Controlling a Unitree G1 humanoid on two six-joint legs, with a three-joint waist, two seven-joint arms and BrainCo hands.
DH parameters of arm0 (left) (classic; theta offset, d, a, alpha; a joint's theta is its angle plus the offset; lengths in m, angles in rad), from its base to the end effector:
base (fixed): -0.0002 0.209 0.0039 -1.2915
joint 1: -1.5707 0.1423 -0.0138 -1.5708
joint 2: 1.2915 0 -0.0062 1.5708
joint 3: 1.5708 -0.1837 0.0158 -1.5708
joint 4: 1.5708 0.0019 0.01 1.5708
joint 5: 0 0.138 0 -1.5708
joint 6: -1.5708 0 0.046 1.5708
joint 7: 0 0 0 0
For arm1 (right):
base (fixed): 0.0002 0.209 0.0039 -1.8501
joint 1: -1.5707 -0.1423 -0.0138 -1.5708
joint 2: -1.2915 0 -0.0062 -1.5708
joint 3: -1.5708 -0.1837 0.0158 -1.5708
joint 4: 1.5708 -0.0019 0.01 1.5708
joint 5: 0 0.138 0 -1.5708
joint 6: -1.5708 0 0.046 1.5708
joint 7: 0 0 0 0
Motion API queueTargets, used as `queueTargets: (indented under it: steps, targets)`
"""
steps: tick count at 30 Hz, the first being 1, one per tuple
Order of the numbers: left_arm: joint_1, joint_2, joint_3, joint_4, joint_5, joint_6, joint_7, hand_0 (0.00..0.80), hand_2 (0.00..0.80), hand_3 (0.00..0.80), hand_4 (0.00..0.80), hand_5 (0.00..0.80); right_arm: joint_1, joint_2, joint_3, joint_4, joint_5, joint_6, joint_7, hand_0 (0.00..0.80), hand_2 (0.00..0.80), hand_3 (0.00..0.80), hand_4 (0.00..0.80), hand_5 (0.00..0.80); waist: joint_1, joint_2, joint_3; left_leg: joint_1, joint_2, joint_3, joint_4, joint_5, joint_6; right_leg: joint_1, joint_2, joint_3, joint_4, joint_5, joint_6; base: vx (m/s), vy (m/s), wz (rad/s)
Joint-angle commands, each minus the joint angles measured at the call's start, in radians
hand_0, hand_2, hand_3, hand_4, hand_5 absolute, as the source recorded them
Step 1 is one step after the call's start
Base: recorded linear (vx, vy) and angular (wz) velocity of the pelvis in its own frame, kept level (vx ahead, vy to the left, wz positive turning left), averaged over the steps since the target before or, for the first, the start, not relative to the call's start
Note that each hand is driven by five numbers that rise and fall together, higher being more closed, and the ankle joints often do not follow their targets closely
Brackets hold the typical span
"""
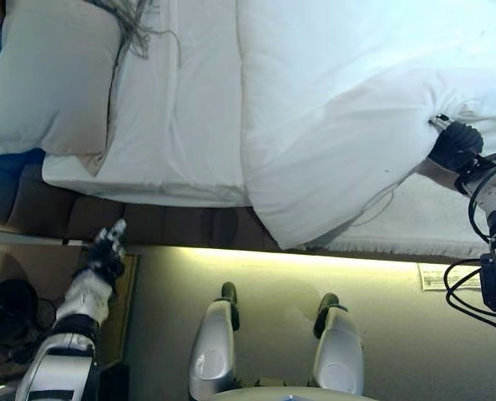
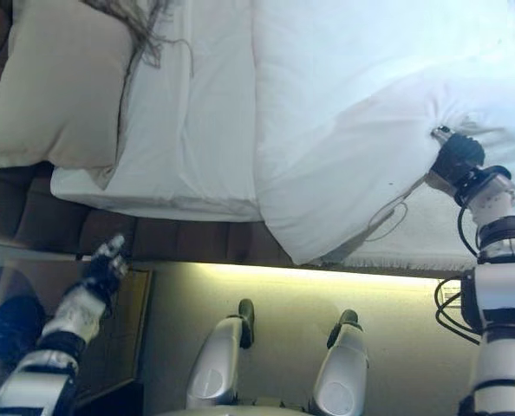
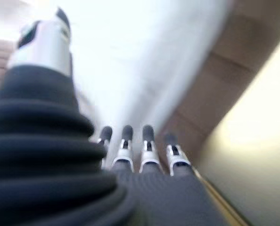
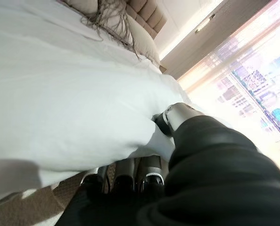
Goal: Make the bed neatly
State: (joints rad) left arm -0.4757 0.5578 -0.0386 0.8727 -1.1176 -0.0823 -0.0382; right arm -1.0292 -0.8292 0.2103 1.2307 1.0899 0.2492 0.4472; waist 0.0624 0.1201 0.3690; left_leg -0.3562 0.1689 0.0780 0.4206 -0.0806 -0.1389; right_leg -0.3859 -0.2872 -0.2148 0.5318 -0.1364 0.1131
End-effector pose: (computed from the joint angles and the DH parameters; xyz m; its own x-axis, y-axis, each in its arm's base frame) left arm 0.2682 0.2945 0.0499 0.9307 0.2968 -0.2140 -0.3654 0.7833 -0.5030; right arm 0.3166 -0.3387 0.1824 0.9969 0.0297 -0.0730 0.0056 0.8973 0.4413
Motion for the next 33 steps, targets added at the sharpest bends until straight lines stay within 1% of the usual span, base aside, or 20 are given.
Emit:
queueTargets:
  steps: [1,2,4,6,8,9,10,11,12,14,16,17,20,24,25,26,31,33]
  targets:
    - [-0.125,0.015,-0.054,-0.022,-0.163,-0.067,0.008,0.0,0.0,0.0,0.0,0.0,-0.032,0.083,0.005,-0.1,0.098,-0.035,0.032,0.8,0.8,0.8,0.8,0.8,-0.017,-0.078,-0.068,0.0,0.038,-0.022,-0.073,0.077,0.004,-0.002,0.008,0.001,-0.117,0.062,-0.029,-0.057,-0.148,-0.04]
    - [-0.174,-0.01,-0.075,-0.019,-0.217,-0.013,-0.034,0.0,0.0,0.0,0.0,0.0,-0.043,0.107,0.021,-0.108,0.115,-0.038,0.021,0.8,0.8,0.8,0.8,0.8,-0.023,-0.089,-0.065,-0.002,0.044,-0.022,-0.08,0.078,0.002,-0.001,0.019,-0.001,-0.129,0.069,-0.029,-0.059,-0.134,-0.05]
    - [-0.233,-0.055,-0.127,-0.012,-0.303,0.067,-0.079,0.0,0.0,0.0,0.0,0.0,-0.063,0.134,0.052,-0.125,0.153,-0.039,0.009,0.8,0.8,0.8,0.8,0.8,-0.034,-0.104,-0.058,-0.002,0.054,-0.021,-0.095,0.084,0.0,0.0,0.036,-0.005,-0.148,0.079,-0.029,-0.064,-0.124,-0.09]
    - [-0.25,-0.103,-0.162,-0.006,-0.406,0.195,-0.139,0.0,0.0,0.0,0.0,0.0,-0.072,0.153,0.069,-0.139,0.174,-0.041,0.009,0.8,0.8,0.8,0.8,0.8,-0.043,-0.115,-0.054,-0.003,0.063,-0.016,-0.102,0.088,-0.002,0.002,0.048,-0.008,-0.162,0.086,-0.03,-0.041,-0.087,-0.15]
    - [-0.236,-0.171,-0.204,-0.003,-0.458,0.282,-0.181,0.0,0.0,0.0,0.0,0.0,-0.082,0.177,0.085,-0.158,0.201,-0.052,0.005,0.8,0.8,0.8,0.8,0.8,-0.05,-0.128,-0.048,-0.004,0.069,-0.011,-0.107,0.089,-0.003,0.004,0.06,-0.007,-0.175,0.09,-0.031,-0.024,-0.081,-0.18]
    - [-0.229,-0.193,-0.22,-0.006,-0.464,0.315,-0.2,0.0,0.0,0.0,0.0,0.0,-0.085,0.185,0.089,-0.17,0.214,-0.057,-0.001,0.8,0.8,0.8,0.8,0.8,-0.05,-0.133,-0.046,-0.006,0.071,-0.009,-0.109,0.09,-0.003,0.006,0.065,-0.008,-0.181,0.092,-0.031,0.065,-0.11,-0.1]
    - [-0.208,-0.227,-0.25,-0.012,-0.477,0.345,-0.216,0.0,0.0,0.0,0.0,0.0,-0.088,0.194,0.095,-0.194,0.23,-0.065,-0.013,0.8,0.8,0.8,0.8,0.8,-0.051,-0.14,-0.046,0.003,0.076,-0.013,-0.109,0.066,-0.01,0.016,0.072,-0.003,-0.182,0.071,-0.023,0.074,-0.094,-0.07]
    - [-0.199,-0.238,-0.26,-0.014,-0.487,0.363,-0.213,0.0,0.0,0.0,0.0,0.0,-0.086,0.195,0.096,-0.202,0.237,-0.07,-0.014,0.8,0.8,0.8,0.8,0.8,-0.051,-0.142,-0.045,0.002,0.078,-0.012,-0.109,0.066,-0.011,0.017,0.074,-0.003,-0.183,0.071,-0.023,0.081,-0.107,-0.1]
    - [-0.182,-0.263,-0.28,-0.015,-0.513,0.402,-0.205,0.0,0.0,0.0,0.0,0.0,-0.086,0.204,0.098,-0.219,0.255,-0.087,-0.016,0.8,0.8,0.8,0.8,0.8,-0.051,-0.149,-0.043,0.0,0.081,-0.01,-0.108,0.066,-0.012,0.017,0.078,-0.003,-0.184,0.072,-0.023,0.0,-0.112,-0.14]
    - [-0.158,-0.315,-0.3,-0.01,-0.542,0.439,-0.165,0.0,0.0,0.0,0.0,0.0,-0.092,0.22,0.098,-0.242,0.28,-0.115,-0.035,0.8,0.8,0.8,0.8,0.8,-0.05,-0.167,-0.039,-0.006,0.085,-0.007,-0.105,0.062,-0.012,0.017,0.085,-0.003,-0.188,0.07,-0.024,-0.007,-0.138,-0.08]
    - [-0.134,-0.361,-0.322,-0.001,-0.562,0.471,-0.11,0.0,0.0,0.0,0.0,0.0,-0.101,0.23,0.101,-0.279,0.318,-0.135,-0.053,0.8,0.8,0.8,0.8,0.8,-0.05,-0.185,-0.032,-0.01,0.091,-0.006,-0.105,0.06,-0.013,0.022,0.094,-0.006,-0.197,0.072,-0.024,-0.01,-0.144,0.01]
    - [-0.124,-0.381,-0.335,0.005,-0.602,0.483,-0.073,0.0,0.0,0.0,0.0,0.0,-0.104,0.234,0.106,-0.292,0.335,-0.146,-0.051,0.8,0.8,0.8,0.8,0.8,-0.05,-0.191,-0.03,-0.012,0.093,-0.005,-0.105,0.06,-0.013,0.024,0.097,-0.008,-0.201,0.073,-0.024,-0.009,-0.142,-0.01]
    - [-0.095,-0.418,-0.362,0.014,-0.65,0.51,0.0,0.0,0.0,0.0,0.0,0.0,-0.113,0.245,0.111,-0.351,0.377,-0.166,-0.045,0.8,0.8,0.8,0.8,0.8,-0.052,-0.212,-0.022,-0.02,0.104,-0.003,-0.1,0.056,-0.015,0.026,0.107,-0.008,-0.208,0.075,-0.024,-0.011,-0.124,0.0]
    - [-0.065,-0.458,-0.402,0.013,-0.707,0.525,0.065,0.0,0.0,0.0,0.0,0.0,-0.115,0.255,0.13,-0.443,0.412,-0.19,-0.029,0.8,0.8,0.8,0.8,0.8,-0.054,-0.234,-0.014,-0.032,0.117,-0.001,-0.084,0.049,-0.018,0.03,0.117,-0.011,-0.213,0.076,-0.024,-0.001,-0.107,-0.01]
    - [-0.062,-0.463,-0.41,0.017,-0.724,0.517,0.079,0.0,0.0,0.0,0.0,0.0,-0.114,0.256,0.133,-0.458,0.415,-0.196,-0.024,0.8,0.8,0.8,0.8,0.8,-0.055,-0.238,-0.011,-0.033,0.12,-0.001,-0.081,0.047,-0.019,0.033,0.119,-0.012,-0.215,0.077,-0.024,0.02,-0.113,0.0]
    - [-0.056,-0.469,-0.413,0.022,-0.741,0.508,0.091,0.0,0.0,0.0,0.0,0.0,-0.114,0.262,0.136,-0.477,0.419,-0.204,-0.017,0.8,0.8,0.8,0.8,0.8,-0.056,-0.243,-0.009,-0.035,0.124,-0.001,-0.075,0.045,-0.021,0.034,0.121,-0.011,-0.215,0.077,-0.024,0.024,-0.093,0.01]
    - [-0.048,-0.485,-0.414,0.027,-0.807,0.527,0.09,0.0,0.0,0.0,0.0,0.0,-0.107,0.277,0.141,-0.563,0.432,-0.225,0.028,0.8,0.8,0.8,0.8,0.8,-0.062,-0.258,-0.001,-0.04,0.137,0.002,-0.05,0.033,-0.025,0.036,0.128,-0.005,-0.208,0.072,-0.025,0.031,-0.059,0.01]
    - [-0.049,-0.491,-0.417,0.028,-0.83,0.523,0.088,0.0,0.0,0.0,0.0,0.0,-0.101,0.281,0.135,-0.594,0.445,-0.233,0.031,0.8,0.8,0.8,0.8,0.8,-0.066,-0.262,0.002,-0.043,0.139,0.002,-0.041,0.029,-0.026,0.034,0.128,-0.001,-0.203,0.07,-0.025,0.026,-0.033,-0.01]
